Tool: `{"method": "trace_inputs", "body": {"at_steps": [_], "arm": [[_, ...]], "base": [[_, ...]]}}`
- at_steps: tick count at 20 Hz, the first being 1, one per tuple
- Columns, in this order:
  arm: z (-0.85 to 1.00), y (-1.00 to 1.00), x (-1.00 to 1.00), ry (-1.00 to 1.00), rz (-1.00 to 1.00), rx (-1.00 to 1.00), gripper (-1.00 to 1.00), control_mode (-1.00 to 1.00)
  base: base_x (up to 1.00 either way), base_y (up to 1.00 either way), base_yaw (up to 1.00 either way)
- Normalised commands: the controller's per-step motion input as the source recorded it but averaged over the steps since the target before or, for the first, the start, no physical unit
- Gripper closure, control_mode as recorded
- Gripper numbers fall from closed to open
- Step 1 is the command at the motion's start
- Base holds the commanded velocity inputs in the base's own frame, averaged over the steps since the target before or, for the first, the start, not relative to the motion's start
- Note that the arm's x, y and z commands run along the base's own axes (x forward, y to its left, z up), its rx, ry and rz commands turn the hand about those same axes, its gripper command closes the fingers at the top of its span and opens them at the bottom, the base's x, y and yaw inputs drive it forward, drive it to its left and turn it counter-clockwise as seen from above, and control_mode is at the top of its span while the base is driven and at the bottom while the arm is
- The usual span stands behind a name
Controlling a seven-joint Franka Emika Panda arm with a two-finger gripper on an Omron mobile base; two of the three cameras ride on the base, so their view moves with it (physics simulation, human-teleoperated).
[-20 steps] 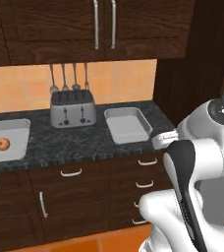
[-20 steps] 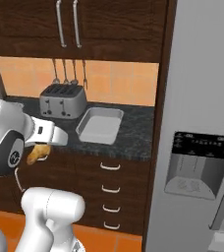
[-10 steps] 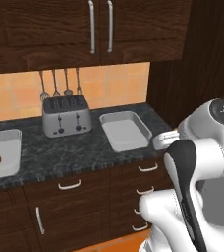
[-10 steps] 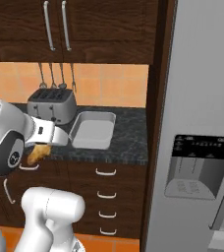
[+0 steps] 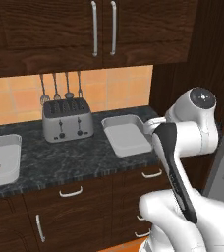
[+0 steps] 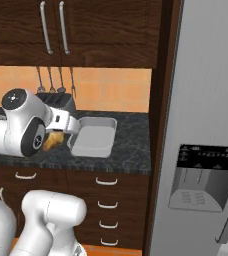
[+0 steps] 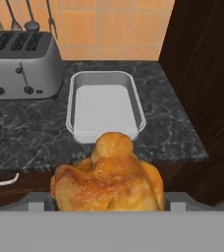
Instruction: Place one onion and one chicken drumstick in each tupperware on the nearby counter, to pack two identical lunches.
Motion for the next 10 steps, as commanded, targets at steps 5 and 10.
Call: {"method": "trace_inputs", "body": {"at_steps": [5, 10], "arm": [[-0.39, -0.01, 1.0, 0.0, -0.05, 0.0, 1.0, -1.0], [-0.54, 0.0, 1.0, 0.01, -0.01, 0.07, 1.0, -1.0]], "base": [[0.0, 0.0, 0.0], [0.0, 0.0, 0.0]]}}
